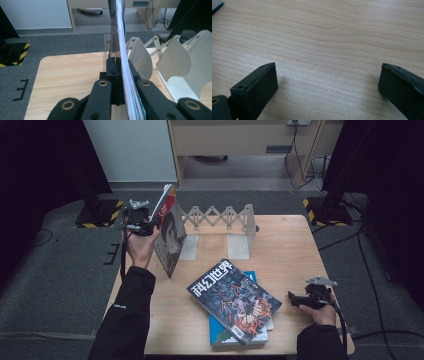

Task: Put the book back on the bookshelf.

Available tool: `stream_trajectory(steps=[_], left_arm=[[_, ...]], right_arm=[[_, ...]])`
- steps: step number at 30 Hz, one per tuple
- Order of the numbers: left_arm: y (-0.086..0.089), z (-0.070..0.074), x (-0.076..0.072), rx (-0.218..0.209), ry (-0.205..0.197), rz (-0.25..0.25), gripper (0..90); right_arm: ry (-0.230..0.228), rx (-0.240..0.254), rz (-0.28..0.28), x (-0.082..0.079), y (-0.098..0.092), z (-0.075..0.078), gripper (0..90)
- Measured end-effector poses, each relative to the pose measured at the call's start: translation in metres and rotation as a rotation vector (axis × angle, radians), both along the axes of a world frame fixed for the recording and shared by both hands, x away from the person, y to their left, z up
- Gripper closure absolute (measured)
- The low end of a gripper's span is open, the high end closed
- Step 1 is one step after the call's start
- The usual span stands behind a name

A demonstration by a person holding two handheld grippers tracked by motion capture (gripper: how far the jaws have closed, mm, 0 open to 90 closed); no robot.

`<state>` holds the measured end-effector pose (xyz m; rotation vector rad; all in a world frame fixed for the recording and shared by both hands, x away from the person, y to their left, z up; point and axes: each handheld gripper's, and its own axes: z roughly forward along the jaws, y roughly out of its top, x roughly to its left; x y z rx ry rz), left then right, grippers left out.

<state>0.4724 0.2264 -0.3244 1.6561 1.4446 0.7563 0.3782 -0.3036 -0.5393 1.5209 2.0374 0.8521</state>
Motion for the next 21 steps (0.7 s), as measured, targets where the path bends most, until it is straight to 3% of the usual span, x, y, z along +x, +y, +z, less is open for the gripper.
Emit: stream_trajectory(steps=[10, 21], left_arm=[[-0.005, -0.001, 0.008, -0.014, -0.007, 0.065, 85.7], [-0.01, -0.002, 0.011, 0.034, -0.021, 0.062, 82.0]], right_arm=[[0.0, 0.0, 0.0, 0.0, 0.0, 0.0, 2.5], [0.0, 0.0, 0.0, 0.0, 0.0, 0.0, 2.5]])
